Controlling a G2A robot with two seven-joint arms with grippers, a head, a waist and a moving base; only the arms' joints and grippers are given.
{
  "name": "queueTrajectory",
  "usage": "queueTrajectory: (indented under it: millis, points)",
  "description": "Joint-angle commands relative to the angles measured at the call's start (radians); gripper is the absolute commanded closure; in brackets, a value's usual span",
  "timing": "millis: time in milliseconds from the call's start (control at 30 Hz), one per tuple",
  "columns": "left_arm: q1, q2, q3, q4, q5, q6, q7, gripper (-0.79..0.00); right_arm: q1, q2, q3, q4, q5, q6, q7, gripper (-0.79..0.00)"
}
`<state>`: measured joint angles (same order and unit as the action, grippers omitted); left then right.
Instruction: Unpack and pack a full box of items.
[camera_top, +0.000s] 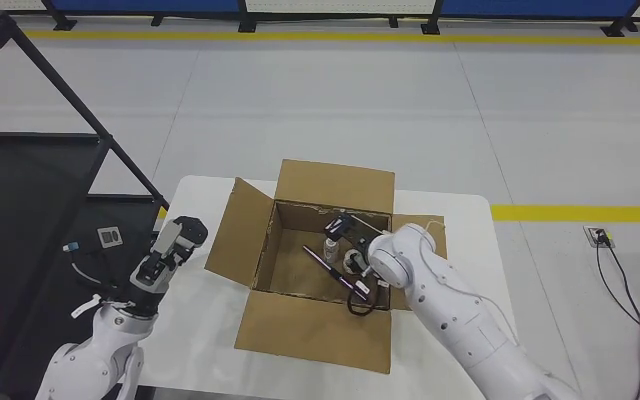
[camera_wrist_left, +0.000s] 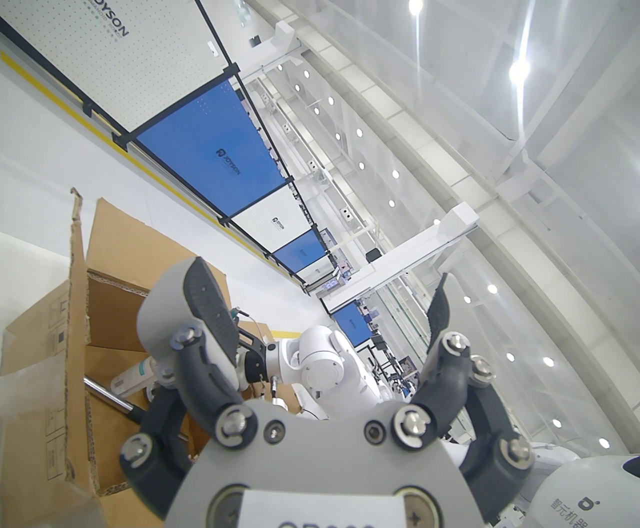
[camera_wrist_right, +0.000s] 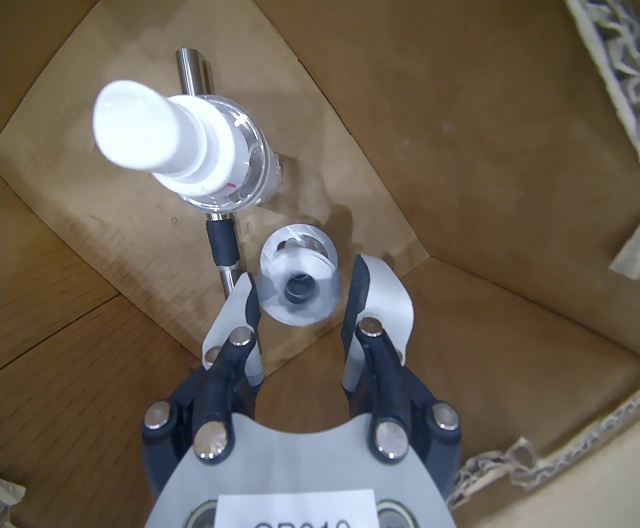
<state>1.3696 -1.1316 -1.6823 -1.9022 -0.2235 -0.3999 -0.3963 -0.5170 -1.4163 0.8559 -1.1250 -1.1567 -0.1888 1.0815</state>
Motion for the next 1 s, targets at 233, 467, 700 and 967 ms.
queueTrajectory:
  millis: [233, 467, 700, 967]
  points:
    - [0.005, 0.001, -0.028, 0.019, 0.011, 0.012, 0.014, -0.785, -0.083, 0.040, 0.120, -0.175, -0.016, -0.023, -0.002, -0.551]
    - [0.003, 0.004, -0.046, 0.074, 0.022, 0.041, -0.005, -0.785, -0.262, 0.092, 0.312, -0.497, 0.017, -0.086, -0.001, -0.785]
    - [-0.019, 0.009, -0.036, 0.110, 0.046, 0.089, -0.055, -0.785, -0.447, 0.128, 0.521, -0.710, 0.205, -0.190, -0.072, -0.785]
    - [-0.048, 0.011, -0.011, 0.155, 0.082, 0.128, -0.079, -0.785, -0.553, 0.154, 0.675, -0.735, 0.471, -0.364, -0.140, -0.785]
